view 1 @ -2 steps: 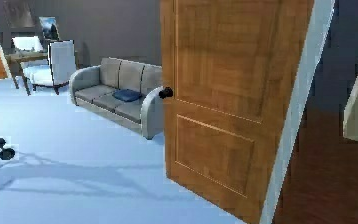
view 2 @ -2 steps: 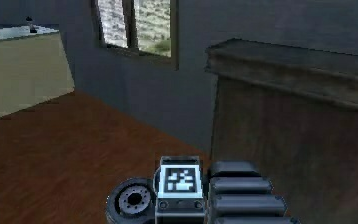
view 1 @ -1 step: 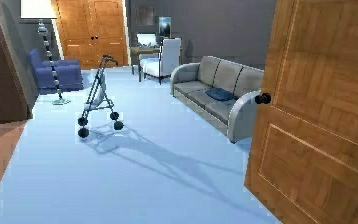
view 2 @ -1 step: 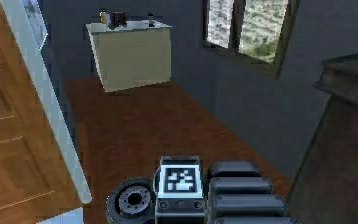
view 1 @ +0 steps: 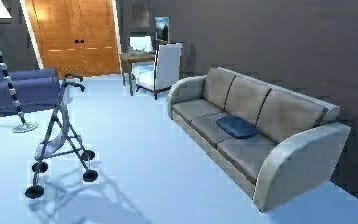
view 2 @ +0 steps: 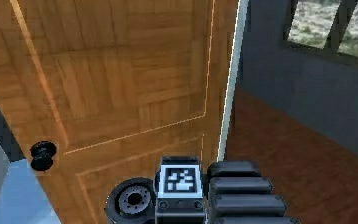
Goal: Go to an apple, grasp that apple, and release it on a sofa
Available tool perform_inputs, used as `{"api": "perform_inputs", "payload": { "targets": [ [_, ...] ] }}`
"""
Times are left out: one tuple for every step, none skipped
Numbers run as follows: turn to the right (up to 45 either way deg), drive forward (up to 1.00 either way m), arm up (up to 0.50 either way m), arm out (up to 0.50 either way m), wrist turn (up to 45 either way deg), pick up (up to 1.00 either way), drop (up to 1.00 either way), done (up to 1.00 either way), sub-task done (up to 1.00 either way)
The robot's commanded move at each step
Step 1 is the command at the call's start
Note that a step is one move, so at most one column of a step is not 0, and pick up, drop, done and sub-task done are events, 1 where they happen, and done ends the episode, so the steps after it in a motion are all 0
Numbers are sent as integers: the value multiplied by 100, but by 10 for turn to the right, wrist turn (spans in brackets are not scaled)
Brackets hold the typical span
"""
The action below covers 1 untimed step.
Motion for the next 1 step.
{"api": "perform_inputs", "payload": {
  "targets": [
    [-30,0,0,0,0,0,0,0,0]
  ]
}}
